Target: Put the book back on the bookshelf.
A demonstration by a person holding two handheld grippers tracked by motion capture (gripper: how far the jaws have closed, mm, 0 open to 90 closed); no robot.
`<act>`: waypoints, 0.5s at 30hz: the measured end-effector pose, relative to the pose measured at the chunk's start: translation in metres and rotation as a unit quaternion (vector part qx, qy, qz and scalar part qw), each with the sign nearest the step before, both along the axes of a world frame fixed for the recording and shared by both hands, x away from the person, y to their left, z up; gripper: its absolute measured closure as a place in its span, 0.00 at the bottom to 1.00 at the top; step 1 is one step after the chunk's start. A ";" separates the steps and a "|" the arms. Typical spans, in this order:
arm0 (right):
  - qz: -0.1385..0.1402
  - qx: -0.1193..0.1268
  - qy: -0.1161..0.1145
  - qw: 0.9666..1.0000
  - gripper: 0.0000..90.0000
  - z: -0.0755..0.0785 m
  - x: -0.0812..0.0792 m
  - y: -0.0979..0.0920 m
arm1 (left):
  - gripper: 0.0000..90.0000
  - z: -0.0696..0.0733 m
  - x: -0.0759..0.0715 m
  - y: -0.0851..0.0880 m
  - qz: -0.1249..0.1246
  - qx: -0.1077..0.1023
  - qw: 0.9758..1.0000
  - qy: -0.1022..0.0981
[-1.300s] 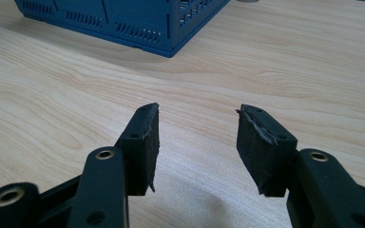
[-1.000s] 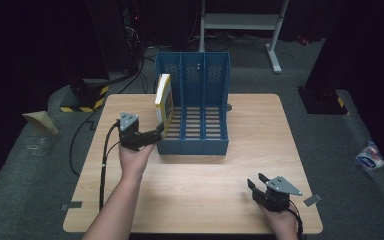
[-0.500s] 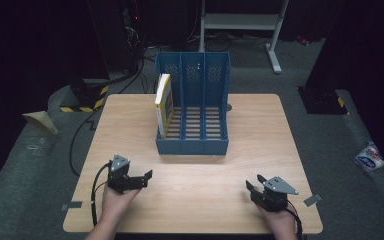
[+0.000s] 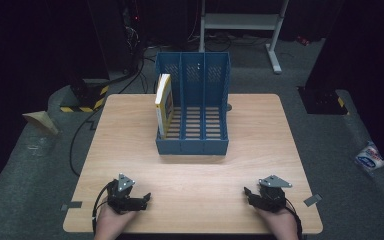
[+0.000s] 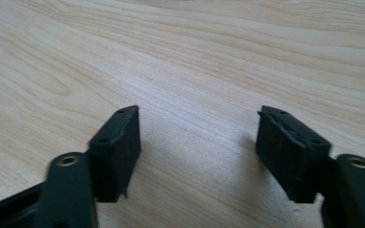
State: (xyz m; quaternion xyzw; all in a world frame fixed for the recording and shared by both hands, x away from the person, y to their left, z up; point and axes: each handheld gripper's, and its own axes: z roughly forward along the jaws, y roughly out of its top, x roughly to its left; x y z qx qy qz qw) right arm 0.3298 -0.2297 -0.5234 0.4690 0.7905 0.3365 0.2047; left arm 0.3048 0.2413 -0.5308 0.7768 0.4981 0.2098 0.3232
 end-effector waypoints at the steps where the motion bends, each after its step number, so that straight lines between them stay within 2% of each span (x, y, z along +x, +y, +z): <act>1: 0.003 -0.004 0.001 1.000 0.31 0.000 0.000 0.001 | 0.00 0.000 0.000 0.000 0.001 -0.001 1.000 0.000; 15: -0.001 -0.005 0.002 1.000 0.29 0.000 0.001 0.003 | 0.02 0.000 -0.002 0.000 0.002 -0.002 1.000 0.000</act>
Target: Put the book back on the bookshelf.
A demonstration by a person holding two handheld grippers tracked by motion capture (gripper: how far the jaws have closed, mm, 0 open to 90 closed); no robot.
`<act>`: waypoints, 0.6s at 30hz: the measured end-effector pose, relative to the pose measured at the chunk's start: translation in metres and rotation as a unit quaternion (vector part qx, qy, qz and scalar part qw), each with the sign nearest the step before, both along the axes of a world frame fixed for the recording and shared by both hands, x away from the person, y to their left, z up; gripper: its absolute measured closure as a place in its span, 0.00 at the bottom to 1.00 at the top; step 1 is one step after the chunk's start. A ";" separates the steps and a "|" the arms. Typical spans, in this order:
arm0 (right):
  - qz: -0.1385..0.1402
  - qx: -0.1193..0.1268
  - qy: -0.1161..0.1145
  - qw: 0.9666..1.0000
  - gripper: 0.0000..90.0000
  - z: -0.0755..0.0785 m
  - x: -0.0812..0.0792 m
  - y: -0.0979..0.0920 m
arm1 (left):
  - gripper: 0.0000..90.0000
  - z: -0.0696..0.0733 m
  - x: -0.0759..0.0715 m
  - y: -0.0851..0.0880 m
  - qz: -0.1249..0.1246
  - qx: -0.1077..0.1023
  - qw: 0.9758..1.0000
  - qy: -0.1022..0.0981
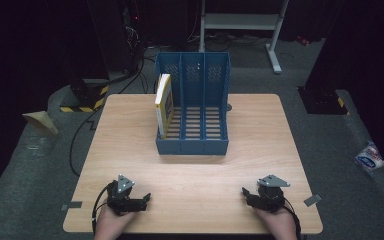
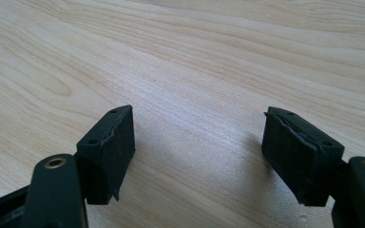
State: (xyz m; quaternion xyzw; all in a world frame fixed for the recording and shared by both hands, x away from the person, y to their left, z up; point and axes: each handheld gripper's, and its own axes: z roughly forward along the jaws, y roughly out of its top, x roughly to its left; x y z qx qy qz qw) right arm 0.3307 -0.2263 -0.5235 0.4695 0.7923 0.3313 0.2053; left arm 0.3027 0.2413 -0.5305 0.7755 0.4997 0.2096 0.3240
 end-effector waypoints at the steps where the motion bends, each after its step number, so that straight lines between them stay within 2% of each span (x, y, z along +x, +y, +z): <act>1: -0.001 0.000 0.000 1.000 0.29 0.000 0.000 0.000 | 0.02 0.000 0.000 0.000 0.000 0.000 1.000 0.000; 18: -0.001 -0.001 -0.002 1.000 0.29 0.000 0.000 0.000 | 0.02 0.000 0.000 0.000 0.001 0.000 1.000 -0.001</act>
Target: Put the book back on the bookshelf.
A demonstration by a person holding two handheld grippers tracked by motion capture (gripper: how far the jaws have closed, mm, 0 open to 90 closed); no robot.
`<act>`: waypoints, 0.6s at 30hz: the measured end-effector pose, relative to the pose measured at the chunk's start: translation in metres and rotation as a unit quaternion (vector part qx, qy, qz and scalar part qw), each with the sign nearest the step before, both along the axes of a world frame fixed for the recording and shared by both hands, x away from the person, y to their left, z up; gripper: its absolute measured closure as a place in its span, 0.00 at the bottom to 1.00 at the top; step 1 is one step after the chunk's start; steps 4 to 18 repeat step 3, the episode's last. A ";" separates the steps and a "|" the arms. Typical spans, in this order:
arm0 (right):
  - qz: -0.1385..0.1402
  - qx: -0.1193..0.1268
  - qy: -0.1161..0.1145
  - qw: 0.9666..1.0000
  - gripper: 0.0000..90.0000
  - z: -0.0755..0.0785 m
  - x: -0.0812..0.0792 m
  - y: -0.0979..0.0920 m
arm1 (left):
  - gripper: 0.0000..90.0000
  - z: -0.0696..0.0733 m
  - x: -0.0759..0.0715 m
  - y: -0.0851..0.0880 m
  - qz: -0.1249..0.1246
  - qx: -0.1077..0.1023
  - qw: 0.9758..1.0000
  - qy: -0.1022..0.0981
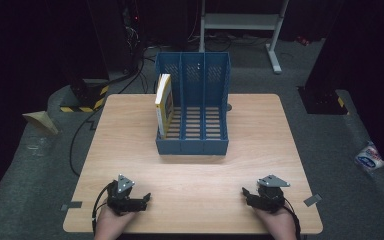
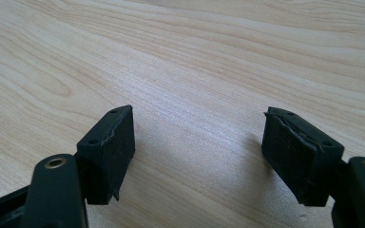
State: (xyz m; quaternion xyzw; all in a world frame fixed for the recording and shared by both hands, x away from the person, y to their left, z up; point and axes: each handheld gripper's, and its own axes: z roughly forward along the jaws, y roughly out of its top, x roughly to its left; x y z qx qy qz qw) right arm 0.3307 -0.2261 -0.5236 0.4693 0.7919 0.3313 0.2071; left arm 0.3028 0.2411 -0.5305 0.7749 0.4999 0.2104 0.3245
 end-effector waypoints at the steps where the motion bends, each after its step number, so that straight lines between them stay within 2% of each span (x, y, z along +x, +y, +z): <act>1: 0.000 0.000 0.000 1.000 0.29 0.000 0.000 0.000 | 0.02 0.000 0.000 0.000 0.000 0.000 1.000 0.000; 18: 0.000 0.000 0.000 1.000 0.29 0.000 0.000 0.000 | 0.02 0.000 0.000 0.000 0.000 0.000 1.000 0.000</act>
